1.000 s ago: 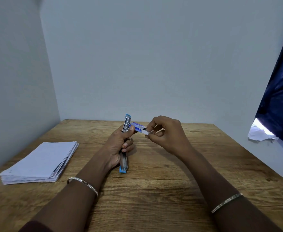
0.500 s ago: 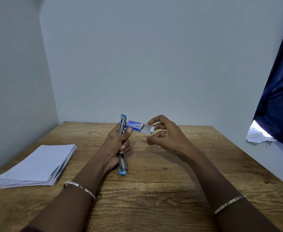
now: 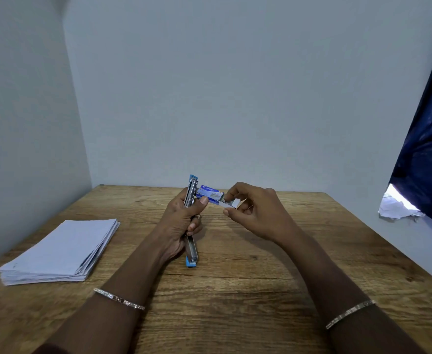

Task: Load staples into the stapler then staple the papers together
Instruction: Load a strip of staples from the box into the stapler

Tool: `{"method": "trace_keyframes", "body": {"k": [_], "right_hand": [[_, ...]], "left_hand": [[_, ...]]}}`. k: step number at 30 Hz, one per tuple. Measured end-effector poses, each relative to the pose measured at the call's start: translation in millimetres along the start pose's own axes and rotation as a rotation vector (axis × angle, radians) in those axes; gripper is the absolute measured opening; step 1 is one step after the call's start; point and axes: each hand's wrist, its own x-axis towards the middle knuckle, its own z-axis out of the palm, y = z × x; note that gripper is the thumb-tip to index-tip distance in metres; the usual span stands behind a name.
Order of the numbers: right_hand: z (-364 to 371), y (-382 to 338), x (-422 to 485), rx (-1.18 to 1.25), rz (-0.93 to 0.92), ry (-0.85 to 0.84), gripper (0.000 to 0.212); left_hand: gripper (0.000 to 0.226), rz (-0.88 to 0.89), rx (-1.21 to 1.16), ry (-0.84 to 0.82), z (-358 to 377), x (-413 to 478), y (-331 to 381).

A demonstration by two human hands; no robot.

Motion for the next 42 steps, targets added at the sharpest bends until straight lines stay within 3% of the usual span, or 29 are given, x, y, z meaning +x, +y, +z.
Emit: {"method": "trace_keyframes", "body": {"k": [17,37,42], "right_hand": [[6,-4,2,0.042,0.112,0.093,0.010],[-5,-6,3,0.158,0.156,0.010,0.009],[-10,-5,2,0.080,0.139,-0.064,0.014]], "left_hand": [[0.012,-0.009,0.076,-0.027,2,0,0],[0.010,0.001,0.084,-0.017,2,-1,-3],[0.012,-0.023,0.068,-0.017,0,1,-3]]}}
